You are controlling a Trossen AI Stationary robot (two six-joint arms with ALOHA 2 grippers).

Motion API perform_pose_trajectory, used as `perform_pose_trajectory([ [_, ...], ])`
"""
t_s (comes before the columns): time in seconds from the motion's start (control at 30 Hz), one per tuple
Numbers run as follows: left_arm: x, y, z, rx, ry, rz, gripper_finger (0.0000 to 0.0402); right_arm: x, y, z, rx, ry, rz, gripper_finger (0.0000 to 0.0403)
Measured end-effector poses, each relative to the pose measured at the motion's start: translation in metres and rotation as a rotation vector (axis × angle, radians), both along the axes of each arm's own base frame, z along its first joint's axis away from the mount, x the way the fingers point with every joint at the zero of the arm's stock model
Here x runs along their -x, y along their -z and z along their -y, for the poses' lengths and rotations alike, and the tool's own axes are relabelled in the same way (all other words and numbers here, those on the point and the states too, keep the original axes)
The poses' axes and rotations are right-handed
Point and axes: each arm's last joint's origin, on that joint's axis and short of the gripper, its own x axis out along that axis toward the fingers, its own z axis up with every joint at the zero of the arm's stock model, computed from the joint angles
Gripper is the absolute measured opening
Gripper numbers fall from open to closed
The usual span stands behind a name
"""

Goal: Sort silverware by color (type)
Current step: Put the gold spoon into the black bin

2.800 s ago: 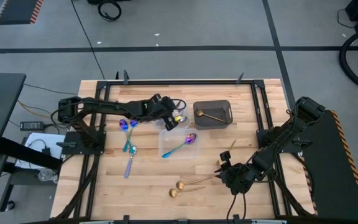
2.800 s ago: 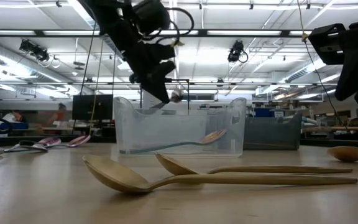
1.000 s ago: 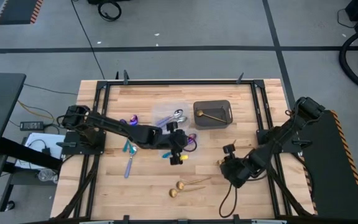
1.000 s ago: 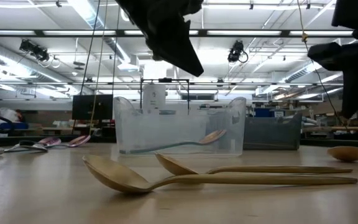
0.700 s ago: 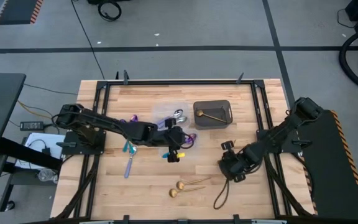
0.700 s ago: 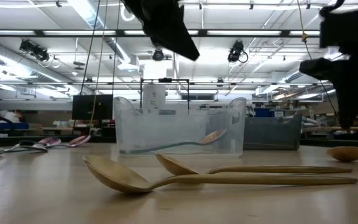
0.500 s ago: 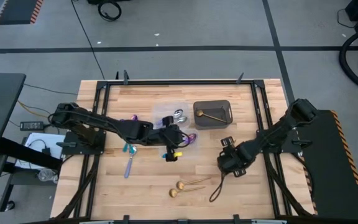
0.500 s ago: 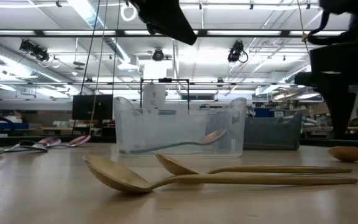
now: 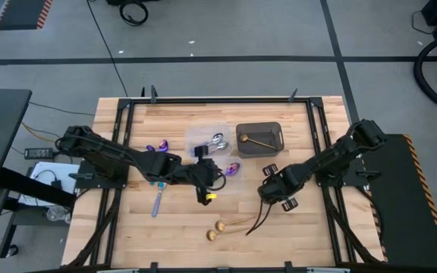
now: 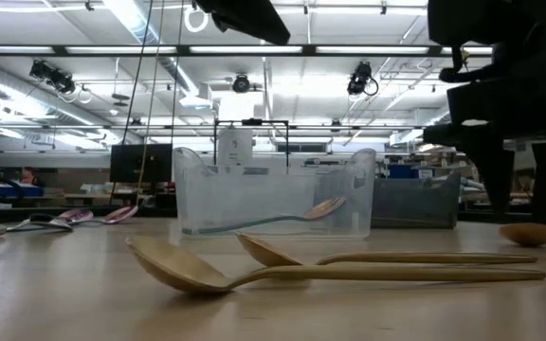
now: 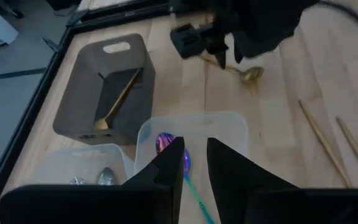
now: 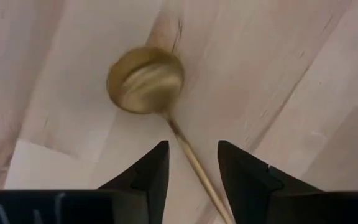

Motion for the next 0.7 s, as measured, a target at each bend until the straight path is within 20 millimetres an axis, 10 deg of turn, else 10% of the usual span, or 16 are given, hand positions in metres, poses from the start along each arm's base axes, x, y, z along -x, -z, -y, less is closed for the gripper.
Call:
perform_pose_trajectory([
  [0.47, 0.001, -0.003, 0.005, 0.021, -0.006, 0.031, 0.0077, 0.003, 0.021, 0.002, -0.005, -0.047, -0.071, 0.0124],
  [0.7, -0.001, -0.005, 0.008, 0.035, -0.001, 0.069, 0.0078, 0.002, 0.021, 0.005, -0.024, -0.120, -0.083, 0.0050],
])
